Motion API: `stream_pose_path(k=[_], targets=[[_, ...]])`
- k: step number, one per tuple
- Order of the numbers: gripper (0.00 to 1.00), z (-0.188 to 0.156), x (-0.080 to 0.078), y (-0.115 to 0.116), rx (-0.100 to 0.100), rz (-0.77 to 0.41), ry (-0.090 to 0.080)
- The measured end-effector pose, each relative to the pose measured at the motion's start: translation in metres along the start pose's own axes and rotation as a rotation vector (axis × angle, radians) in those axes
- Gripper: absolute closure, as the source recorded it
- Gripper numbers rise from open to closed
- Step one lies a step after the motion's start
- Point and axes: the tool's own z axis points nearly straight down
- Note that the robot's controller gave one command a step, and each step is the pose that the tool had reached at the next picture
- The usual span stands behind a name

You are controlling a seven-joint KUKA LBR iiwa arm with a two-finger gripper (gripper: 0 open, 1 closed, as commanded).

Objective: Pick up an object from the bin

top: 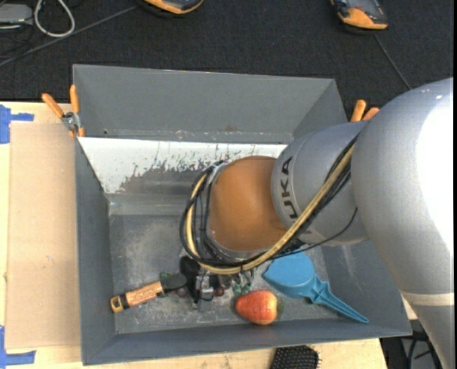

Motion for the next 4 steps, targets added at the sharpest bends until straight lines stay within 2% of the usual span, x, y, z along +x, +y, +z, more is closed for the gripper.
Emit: stream_pose_path(k=[2, 3, 4], targets=[[1.0, -0.009, 0.001, 0.0, -0.001, 0.003, 0.002], [1.0, -0.043, 0.003, -0.001, 0.001, 0.005, 0.01], [1.0, -0.096, 0.003, 0.0, 0.001, 0.005, 0.012]])
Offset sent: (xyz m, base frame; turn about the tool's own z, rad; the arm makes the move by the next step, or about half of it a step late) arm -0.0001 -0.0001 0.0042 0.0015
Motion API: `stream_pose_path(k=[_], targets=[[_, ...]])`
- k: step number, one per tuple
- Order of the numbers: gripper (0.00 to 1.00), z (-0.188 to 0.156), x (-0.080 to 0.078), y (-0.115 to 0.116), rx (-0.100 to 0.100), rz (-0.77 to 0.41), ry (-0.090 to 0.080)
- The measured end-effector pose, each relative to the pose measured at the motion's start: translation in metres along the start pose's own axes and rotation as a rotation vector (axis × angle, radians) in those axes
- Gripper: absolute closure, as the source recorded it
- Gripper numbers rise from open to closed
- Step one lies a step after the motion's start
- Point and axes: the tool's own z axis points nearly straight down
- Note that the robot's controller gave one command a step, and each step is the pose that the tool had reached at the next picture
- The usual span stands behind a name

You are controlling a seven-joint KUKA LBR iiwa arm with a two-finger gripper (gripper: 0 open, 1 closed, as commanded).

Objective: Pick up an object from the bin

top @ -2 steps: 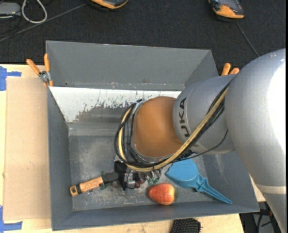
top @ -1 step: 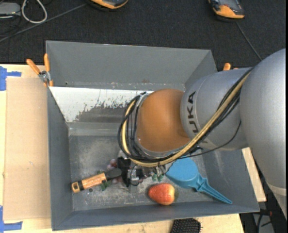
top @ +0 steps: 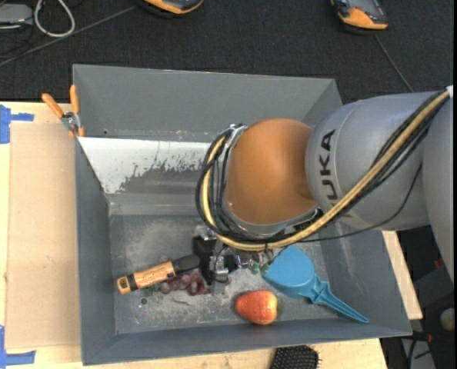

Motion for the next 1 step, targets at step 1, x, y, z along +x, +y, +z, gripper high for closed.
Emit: stream_pose_path(k=[1], targets=[[1.0, -0.0222, -0.0005, 0.0002, -0.001, 0.003, -0.003]])
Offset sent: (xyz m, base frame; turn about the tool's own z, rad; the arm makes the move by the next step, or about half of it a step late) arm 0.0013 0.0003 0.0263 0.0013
